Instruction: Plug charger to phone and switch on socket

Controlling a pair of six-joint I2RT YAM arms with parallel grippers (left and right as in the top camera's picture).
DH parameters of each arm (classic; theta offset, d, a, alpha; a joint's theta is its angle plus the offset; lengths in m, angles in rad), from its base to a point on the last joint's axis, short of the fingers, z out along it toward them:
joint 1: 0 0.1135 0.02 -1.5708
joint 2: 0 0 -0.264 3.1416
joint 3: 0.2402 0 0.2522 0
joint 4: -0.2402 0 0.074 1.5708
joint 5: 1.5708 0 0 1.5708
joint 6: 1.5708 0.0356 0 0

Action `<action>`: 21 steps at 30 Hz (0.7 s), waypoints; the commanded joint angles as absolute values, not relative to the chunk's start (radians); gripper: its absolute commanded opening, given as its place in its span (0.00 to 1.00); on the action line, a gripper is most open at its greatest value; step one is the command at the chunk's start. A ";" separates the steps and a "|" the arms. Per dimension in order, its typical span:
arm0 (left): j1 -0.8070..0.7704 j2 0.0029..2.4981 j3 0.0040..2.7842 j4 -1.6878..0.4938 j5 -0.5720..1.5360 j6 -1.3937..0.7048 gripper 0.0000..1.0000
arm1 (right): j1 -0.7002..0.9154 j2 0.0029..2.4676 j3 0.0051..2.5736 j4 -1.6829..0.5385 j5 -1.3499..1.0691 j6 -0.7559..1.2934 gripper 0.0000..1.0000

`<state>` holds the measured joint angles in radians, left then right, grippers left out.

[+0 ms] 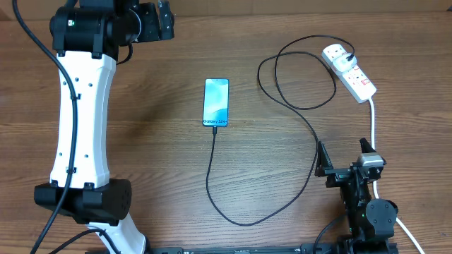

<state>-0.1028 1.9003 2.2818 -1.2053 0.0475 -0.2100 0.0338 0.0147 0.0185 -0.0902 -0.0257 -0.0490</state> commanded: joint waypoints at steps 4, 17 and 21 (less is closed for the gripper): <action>-0.105 1.898 2.276 -1.219 0.041 -0.224 1.00 | 0.040 0.003 0.008 -0.084 -0.020 -0.050 1.00; -0.105 1.902 2.276 -1.385 0.006 -0.212 1.00 | 0.040 0.003 0.008 -0.084 -0.020 -0.050 1.00; -0.105 1.902 2.274 -1.417 -0.012 -0.200 1.00 | 0.040 0.003 0.008 -0.084 -0.020 -0.050 1.00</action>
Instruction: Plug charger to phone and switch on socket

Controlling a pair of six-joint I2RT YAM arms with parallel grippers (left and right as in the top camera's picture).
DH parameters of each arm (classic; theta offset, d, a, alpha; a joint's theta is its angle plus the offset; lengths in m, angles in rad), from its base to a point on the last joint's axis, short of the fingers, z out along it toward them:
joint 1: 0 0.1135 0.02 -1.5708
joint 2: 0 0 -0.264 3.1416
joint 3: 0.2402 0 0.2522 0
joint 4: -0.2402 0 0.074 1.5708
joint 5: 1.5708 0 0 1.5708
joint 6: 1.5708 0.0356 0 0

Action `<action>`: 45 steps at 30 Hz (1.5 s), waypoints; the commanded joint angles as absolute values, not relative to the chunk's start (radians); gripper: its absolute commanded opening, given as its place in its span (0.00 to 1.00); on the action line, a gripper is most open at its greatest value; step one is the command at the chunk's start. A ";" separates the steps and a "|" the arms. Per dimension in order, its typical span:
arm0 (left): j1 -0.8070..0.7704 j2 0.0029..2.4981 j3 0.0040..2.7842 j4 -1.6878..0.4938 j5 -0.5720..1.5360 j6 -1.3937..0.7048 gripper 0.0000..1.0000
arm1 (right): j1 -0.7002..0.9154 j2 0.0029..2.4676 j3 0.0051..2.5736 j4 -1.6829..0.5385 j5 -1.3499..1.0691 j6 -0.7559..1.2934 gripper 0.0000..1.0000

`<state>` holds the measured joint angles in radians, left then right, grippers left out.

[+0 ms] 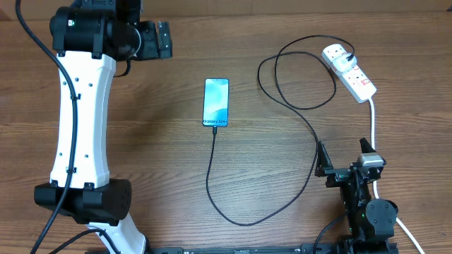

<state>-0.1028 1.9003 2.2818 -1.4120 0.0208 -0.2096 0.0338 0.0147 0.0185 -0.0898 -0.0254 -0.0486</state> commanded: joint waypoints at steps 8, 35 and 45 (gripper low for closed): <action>-0.106 1.892 2.273 -1.413 -0.012 -0.198 1.00 | 0.040 0.003 0.008 -0.084 -0.020 -0.050 1.00; -0.103 1.490 1.528 -1.031 -0.076 -0.198 1.00 | 0.040 0.003 0.008 -0.084 -0.020 -0.050 1.00; -0.103 1.293 1.246 -0.816 -0.074 -0.199 0.99 | 0.040 0.003 0.008 -0.084 -0.020 -0.050 1.00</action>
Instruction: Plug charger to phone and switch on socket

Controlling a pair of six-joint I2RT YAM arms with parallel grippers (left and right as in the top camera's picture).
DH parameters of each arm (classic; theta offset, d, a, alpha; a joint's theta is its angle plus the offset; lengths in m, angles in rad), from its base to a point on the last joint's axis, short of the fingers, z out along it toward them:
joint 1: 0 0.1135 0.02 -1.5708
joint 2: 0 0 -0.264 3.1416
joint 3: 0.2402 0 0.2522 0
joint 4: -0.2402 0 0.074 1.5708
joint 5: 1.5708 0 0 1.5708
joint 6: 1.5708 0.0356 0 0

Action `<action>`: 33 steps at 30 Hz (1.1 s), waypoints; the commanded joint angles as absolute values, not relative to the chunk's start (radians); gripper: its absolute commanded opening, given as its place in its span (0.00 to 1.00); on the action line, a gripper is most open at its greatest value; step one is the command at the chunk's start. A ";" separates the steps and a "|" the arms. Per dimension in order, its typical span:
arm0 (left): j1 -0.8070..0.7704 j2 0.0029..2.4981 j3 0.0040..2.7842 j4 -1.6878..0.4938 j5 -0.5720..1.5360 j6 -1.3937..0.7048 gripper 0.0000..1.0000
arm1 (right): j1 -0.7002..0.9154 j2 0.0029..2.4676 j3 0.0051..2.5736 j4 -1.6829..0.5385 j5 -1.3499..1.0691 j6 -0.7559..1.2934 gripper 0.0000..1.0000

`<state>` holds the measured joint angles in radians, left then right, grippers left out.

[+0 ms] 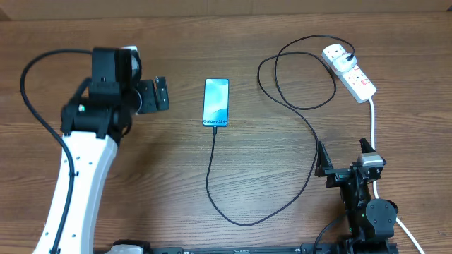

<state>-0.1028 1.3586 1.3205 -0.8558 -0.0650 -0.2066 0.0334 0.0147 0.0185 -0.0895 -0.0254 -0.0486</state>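
Observation:
The phone [217,102] lies face up in the middle of the table, its screen lit blue. A black charger cable [210,176] is plugged into its near end. The cable loops across the table to a white plug [339,56] seated in the white power strip [355,76] at the back right. My left gripper [161,94] hovers just left of the phone, open and empty. My right gripper [345,155] stands open near the front right, below the strip, with nothing between its fingers.
The power strip's white lead [373,123] runs down the right side past my right gripper. Slack in the black cable forms a loop [296,70] between the phone and the strip. The left arm [78,176] covers the table's left side.
My left gripper has moved from the back left of the table to a spot level with the phone, just left of it. The arm now reaches lower. The right arm, phone and cable are unchanged.
My left gripper was open at the far back left, with the cable in the phone and the plug in the strip. It then sat slightly nearer. Now it is beside the phone. The right arm has stayed still throughout.

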 commanded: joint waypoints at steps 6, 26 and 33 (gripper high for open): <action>-0.103 1.150 1.085 -0.773 -0.060 -0.198 1.00 | 0.040 0.003 0.008 -0.084 -0.020 -0.050 1.00; -0.103 0.668 0.636 -0.412 -0.078 -0.171 1.00 | 0.040 0.003 0.008 -0.084 -0.020 -0.050 1.00; -0.103 0.500 0.428 -0.210 -0.089 -0.171 1.00 | 0.040 0.003 0.008 -0.084 -0.020 -0.050 1.00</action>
<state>-0.1028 0.5629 0.5041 -0.2604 -0.0658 -0.1864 0.0338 0.0147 0.0185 -0.0895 -0.0254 -0.0490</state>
